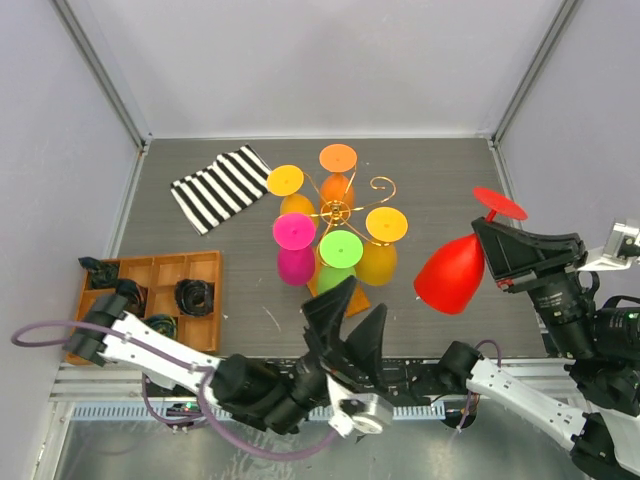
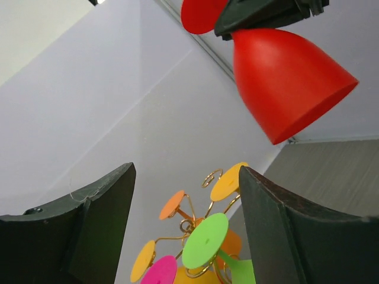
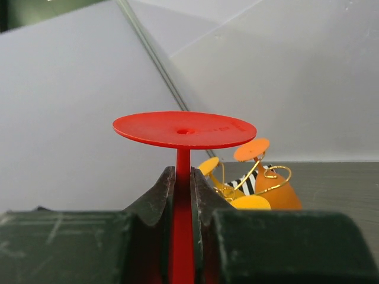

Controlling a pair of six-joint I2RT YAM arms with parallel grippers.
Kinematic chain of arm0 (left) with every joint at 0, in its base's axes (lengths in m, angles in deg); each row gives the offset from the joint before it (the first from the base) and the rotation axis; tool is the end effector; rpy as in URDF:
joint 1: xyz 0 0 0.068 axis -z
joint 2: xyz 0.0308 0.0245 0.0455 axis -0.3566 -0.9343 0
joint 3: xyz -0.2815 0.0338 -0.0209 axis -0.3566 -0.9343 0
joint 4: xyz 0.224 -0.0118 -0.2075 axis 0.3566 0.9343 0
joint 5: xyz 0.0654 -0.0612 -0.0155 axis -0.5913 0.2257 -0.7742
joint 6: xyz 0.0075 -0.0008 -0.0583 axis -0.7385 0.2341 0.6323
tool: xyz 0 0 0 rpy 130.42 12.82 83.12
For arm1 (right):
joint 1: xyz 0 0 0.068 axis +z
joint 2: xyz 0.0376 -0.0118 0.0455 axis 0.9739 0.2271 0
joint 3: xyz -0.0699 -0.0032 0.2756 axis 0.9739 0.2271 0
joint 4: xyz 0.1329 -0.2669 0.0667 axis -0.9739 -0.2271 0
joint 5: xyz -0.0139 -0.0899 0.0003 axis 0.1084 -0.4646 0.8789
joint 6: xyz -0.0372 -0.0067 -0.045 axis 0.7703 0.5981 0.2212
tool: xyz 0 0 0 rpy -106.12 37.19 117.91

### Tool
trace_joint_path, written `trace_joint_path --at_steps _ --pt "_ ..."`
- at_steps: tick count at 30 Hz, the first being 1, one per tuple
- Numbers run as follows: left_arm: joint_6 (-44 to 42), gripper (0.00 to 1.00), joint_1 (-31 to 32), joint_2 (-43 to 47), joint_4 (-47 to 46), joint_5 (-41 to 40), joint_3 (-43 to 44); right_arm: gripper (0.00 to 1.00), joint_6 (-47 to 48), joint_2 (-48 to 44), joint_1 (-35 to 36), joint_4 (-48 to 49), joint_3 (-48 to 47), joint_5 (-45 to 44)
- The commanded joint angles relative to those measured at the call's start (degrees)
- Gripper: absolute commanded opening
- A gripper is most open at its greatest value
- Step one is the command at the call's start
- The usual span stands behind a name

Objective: Place the wine glass upside down on the wine glass rack
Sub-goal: Adjust the wine glass.

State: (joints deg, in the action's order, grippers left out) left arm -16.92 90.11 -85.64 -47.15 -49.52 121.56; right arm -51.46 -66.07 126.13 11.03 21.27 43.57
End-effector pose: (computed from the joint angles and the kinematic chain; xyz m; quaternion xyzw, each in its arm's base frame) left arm -0.0923 -0.3344 0.4127 0.4148 0.3394 0.0054 0.8442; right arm 0.0256 0.0088 0.5179 0.0307 0.5308 0.4437 0.7214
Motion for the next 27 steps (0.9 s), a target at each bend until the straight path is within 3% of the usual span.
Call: trace_joint_path --at_steps 1,6,11,15,20,27 --pt "19.2 0.78 0.9 9.1 17.8 -3.8 -0.4 0.01 8.8 0.1 -0.1 -5.0 -1.4 6.9" --pt "37.2 0.78 -0.3 21.0 40.1 3.1 0.0 0.0 11.1 2.9 -0.1 -10.9 -5.2 14.0" --pt "37.5 0.77 -0.7 24.7 48.6 7.8 1.0 0.01 10.5 6.1 0.0 -12.1 -6.0 23.3" --pt "32.5 0.7 -0.7 22.9 49.1 8.9 0.9 0.01 8.6 8.2 -0.1 -11.5 -5.0 28.0" --pt "23.7 0.67 -0.9 19.5 41.4 8.0 -0.3 0.0 7.6 9.7 -0.1 -9.4 -2.4 34.1" --pt "22.2 0.64 -1.2 18.3 39.1 7.9 0.2 0.01 7.8 11.9 -0.1 -9.3 -1.4 40.6"
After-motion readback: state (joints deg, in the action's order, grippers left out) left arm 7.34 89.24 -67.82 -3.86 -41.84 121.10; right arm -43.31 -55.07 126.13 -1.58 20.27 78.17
